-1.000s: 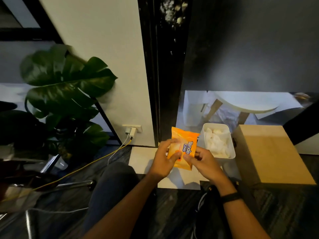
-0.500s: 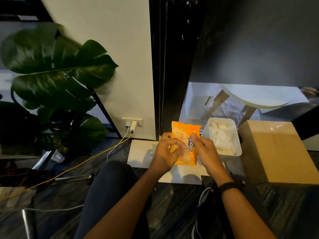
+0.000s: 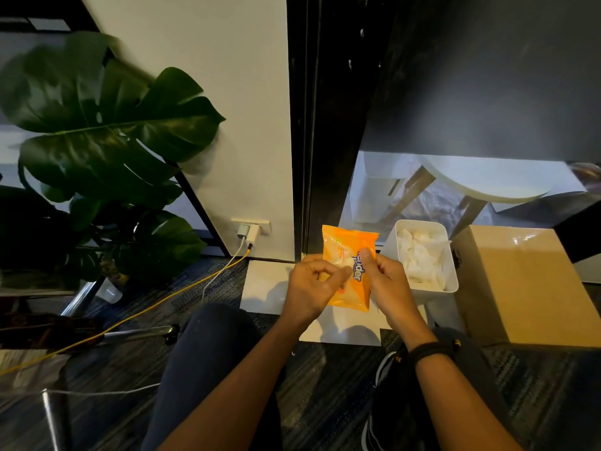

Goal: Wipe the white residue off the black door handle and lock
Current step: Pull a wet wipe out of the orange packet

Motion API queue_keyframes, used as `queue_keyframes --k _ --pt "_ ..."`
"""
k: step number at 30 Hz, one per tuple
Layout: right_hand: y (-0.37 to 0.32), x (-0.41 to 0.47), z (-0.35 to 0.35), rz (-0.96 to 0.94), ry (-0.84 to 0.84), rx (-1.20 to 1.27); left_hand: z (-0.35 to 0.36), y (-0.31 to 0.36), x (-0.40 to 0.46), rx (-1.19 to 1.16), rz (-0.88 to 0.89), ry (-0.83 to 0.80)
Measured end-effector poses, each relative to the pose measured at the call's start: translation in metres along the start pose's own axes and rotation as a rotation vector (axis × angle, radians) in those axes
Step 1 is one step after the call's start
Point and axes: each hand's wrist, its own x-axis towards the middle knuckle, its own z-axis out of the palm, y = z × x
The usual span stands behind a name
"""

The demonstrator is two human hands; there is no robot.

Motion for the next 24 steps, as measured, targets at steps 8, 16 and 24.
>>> queue_keyframes --k 8,16,24 --pt "0.006 -0.003 -0.002 -0.369 0.297 -0.377 0.003 -0.001 0.003 -0.132 -0.078 0.026" --pt "0.004 -0.005 0.002 -0.415 0.2 -0.601 0.001 -0.008 0.004 -0.164 -0.149 -0.04" --pt "0.002 -0.006 0.006 -0.43 0.169 -0.71 0.0 -0.01 0.009 0.006 -0.156 -0.121"
